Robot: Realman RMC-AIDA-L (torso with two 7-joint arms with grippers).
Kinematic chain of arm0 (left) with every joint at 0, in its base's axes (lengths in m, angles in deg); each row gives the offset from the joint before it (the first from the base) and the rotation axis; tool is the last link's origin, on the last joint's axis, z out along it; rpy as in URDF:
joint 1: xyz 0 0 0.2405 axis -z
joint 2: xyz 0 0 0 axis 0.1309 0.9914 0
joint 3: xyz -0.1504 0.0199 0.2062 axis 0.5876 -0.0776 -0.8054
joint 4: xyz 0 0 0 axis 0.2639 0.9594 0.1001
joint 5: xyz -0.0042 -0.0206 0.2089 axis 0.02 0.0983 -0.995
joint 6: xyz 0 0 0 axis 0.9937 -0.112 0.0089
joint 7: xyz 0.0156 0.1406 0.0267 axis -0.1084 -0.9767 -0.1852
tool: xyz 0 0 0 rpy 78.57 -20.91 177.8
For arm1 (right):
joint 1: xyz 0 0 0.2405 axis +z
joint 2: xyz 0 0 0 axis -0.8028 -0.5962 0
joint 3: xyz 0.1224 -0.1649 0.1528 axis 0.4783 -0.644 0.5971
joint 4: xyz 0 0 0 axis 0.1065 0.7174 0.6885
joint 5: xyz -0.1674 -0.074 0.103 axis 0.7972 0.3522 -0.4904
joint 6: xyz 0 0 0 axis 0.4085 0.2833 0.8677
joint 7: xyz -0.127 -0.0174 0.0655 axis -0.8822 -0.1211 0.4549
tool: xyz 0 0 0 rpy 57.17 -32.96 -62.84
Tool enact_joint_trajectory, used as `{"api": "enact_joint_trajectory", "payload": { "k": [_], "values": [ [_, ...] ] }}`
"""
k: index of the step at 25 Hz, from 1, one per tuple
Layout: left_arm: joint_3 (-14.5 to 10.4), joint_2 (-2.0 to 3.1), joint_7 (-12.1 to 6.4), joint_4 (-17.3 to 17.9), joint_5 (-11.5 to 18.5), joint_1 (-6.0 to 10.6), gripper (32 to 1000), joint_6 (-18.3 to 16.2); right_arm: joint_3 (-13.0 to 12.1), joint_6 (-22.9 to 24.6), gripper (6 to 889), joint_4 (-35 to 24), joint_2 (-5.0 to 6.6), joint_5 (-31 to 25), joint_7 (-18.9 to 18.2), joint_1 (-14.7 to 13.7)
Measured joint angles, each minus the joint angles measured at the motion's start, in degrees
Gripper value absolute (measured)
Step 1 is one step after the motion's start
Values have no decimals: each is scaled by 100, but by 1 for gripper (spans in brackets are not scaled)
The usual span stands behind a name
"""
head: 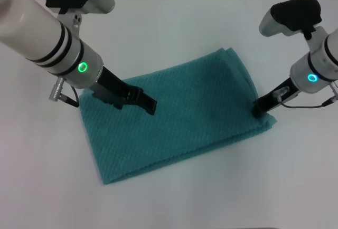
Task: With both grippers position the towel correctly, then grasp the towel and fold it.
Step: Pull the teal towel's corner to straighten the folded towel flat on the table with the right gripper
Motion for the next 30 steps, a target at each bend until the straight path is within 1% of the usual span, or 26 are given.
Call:
{"api": "enact_joint_trajectory", "payload": {
  "k": [5, 11, 20, 27, 30],
  "values": [
    [0, 9, -7, 0, -14, -20, 907, -1, 14, -381, 83, -198, -10, -88, -191, -67],
    [0, 10, -35, 0, -11, -59, 904, -1, 21, -728, 81, -263, -19, -169, -409, -128],
    [9, 10, -45, 9, -24, -81, 900, -1, -50, -1255, 83, -451, -33, -424, -749, -207],
    [18, 17, -45, 20, -35, -89, 897, -1, -49, -1532, 85, -495, -58, -449, -961, -218],
    [20, 19, -45, 35, -35, -90, 895, -1, -49, -1591, 85, -496, -65, -449, -999, -218]
  ]
}}
